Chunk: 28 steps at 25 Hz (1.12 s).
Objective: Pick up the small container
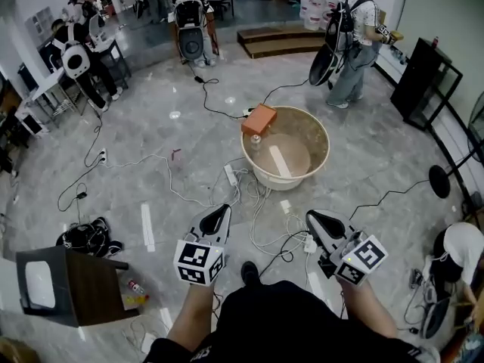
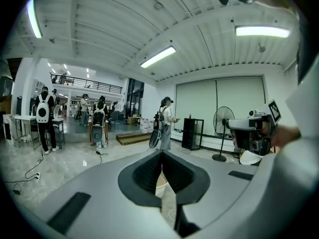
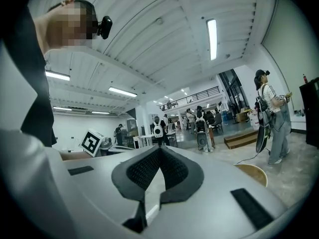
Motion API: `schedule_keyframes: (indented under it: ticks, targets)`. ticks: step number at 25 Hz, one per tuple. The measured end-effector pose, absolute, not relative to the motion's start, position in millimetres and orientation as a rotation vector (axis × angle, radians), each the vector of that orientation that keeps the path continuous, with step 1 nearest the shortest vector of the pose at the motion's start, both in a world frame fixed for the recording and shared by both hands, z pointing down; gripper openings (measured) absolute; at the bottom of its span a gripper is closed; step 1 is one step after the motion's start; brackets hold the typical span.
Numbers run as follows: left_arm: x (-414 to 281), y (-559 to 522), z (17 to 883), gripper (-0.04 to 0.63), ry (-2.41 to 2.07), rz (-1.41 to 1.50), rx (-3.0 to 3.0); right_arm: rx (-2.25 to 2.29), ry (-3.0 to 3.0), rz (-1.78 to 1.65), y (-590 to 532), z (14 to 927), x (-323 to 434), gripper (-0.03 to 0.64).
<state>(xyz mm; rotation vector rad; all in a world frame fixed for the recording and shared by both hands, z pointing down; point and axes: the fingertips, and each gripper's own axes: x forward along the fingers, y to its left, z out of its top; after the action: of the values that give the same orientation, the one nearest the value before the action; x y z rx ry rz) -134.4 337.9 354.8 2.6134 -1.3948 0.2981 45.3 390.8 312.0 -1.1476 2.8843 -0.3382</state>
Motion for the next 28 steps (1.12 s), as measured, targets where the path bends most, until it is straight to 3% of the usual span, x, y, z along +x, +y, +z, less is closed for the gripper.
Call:
schedule_keyframes:
  ticks: [13,28]
  targets:
    - [-218,208,367,0.017,-1.410,0.318,2.573,-1.100,2.915,-0.398,239,320,-35,0.014]
    - [-160,67,387,0.017,-1.314,0.386,2.583,-1.173,2.809,-0.554,94,363,28,0.014]
